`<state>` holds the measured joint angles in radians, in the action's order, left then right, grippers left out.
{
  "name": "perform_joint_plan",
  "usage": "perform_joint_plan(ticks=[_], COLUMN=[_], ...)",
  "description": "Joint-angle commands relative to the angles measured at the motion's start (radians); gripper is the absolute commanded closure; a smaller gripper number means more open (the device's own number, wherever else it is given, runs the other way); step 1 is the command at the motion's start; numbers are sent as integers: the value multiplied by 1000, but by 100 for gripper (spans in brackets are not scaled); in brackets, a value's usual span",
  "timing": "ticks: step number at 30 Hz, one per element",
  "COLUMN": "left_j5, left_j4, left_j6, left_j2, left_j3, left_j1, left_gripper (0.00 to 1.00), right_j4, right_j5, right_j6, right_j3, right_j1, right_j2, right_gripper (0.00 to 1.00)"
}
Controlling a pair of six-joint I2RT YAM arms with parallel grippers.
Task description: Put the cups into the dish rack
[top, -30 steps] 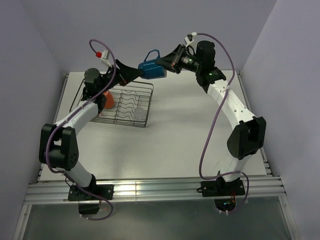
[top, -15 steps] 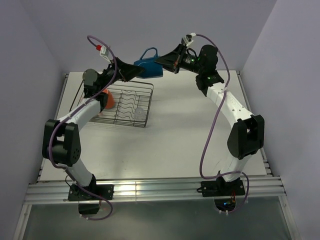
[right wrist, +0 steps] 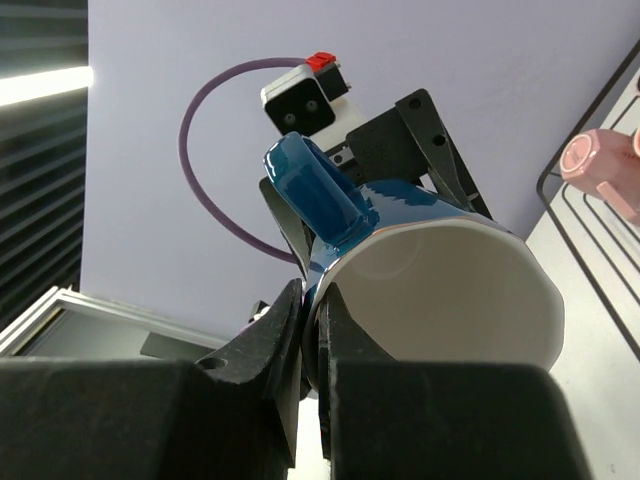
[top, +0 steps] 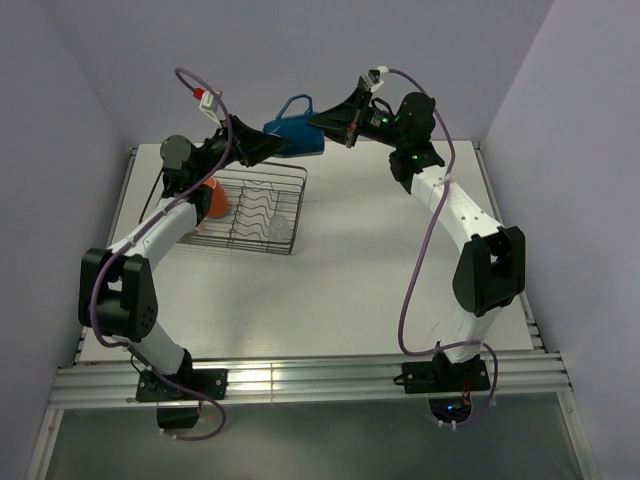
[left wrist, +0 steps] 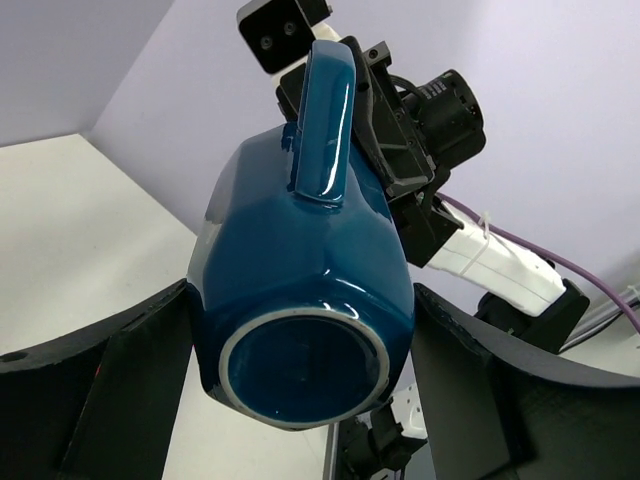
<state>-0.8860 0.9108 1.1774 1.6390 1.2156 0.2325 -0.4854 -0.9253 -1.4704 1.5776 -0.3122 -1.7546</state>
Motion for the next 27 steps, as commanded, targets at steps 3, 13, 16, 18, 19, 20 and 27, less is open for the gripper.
perform_joint_plan(ticks=[3, 13, 16, 18, 19, 20, 27], left_j5=[-13, -5, 2, 27, 36, 45, 119], left_j4=[-145, -457, -493, -548, -570, -593, -691], left_j6=[-142, -311, -324, -352, -363, -374, -417], left_j2=[-113, -169, -191, -202, -211, -212, -245], left_j3=[48, 127, 134, 154, 163, 185, 211], left_j1=[28, 45, 45, 45, 45, 45, 44], left_gripper=[39, 100, 100, 100, 100, 100, 100], right_j4=[-76, 13, 57, 77, 85, 96, 157], right_j5=[19, 39, 57, 68, 74, 78, 117], right_j6=[8, 91, 130, 148, 156, 171, 223], right_j3=[33, 38, 38, 36, 32, 35, 25], right_j1=[-13, -30, -30, -30, -28, -30, -30], right_j2=[18, 26, 32, 37, 40, 44, 55], right_gripper=[100, 100, 96, 89, 87, 85, 64])
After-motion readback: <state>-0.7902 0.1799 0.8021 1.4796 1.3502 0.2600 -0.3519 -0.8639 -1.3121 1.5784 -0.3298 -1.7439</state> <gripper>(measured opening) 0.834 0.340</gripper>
